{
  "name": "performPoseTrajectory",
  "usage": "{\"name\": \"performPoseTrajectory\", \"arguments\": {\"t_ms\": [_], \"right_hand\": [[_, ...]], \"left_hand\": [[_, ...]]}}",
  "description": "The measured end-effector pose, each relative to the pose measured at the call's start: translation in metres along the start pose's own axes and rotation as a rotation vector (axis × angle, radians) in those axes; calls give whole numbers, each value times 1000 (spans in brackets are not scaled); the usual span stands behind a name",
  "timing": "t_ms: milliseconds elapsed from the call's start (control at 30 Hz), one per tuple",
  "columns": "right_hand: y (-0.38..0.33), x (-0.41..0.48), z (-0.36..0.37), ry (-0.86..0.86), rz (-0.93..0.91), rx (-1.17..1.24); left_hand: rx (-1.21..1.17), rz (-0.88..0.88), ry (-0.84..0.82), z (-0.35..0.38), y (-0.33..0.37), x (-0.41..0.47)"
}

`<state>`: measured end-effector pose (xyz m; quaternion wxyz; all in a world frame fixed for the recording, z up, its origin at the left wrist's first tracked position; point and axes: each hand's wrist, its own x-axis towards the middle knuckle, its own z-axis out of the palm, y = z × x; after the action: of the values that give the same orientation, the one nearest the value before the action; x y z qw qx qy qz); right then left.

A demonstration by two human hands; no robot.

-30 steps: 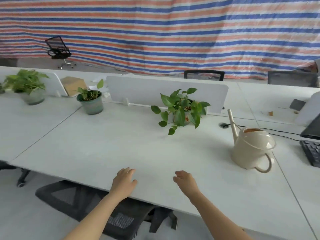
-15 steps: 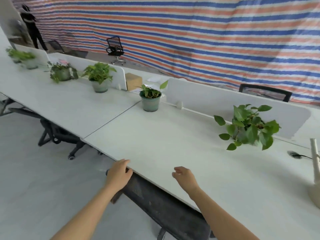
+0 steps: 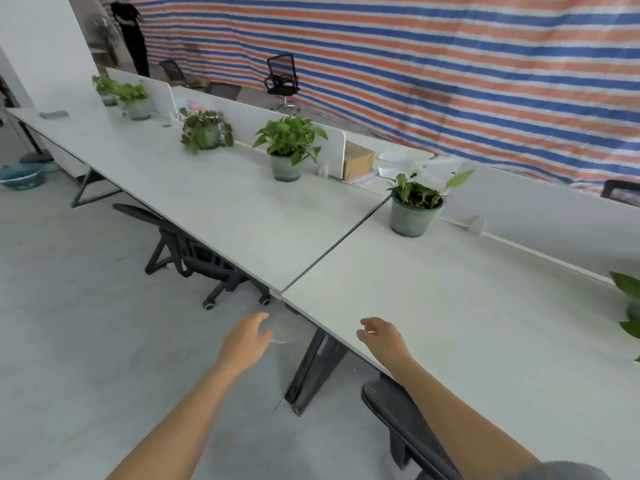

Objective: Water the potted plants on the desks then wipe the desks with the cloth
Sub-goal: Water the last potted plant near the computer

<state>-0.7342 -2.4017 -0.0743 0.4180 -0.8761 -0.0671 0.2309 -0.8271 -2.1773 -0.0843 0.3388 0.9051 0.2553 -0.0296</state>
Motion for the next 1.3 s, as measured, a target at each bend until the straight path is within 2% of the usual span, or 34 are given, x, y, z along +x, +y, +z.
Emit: {"name": "performPoseTrajectory", "arguments": {"t_ms": [233,533,833,1067,1300], "right_hand": [[-64,85,57,-16,-6,21],[-195,234,149,-147,-90,55],[-309,327,238,-265,-154,-16],[-402,387,322,-258,-198,-49],[-519,449,427,-208,-191,-19]], "left_hand": [[-8,-55,-26,-45,-48,73],[-9,-123,63,-161,-105,211],[-165,-292,221,-250,-190,296],[-191,-266,294,-332,-270,381],[-171,-234,301,-456,-366,474]]}}
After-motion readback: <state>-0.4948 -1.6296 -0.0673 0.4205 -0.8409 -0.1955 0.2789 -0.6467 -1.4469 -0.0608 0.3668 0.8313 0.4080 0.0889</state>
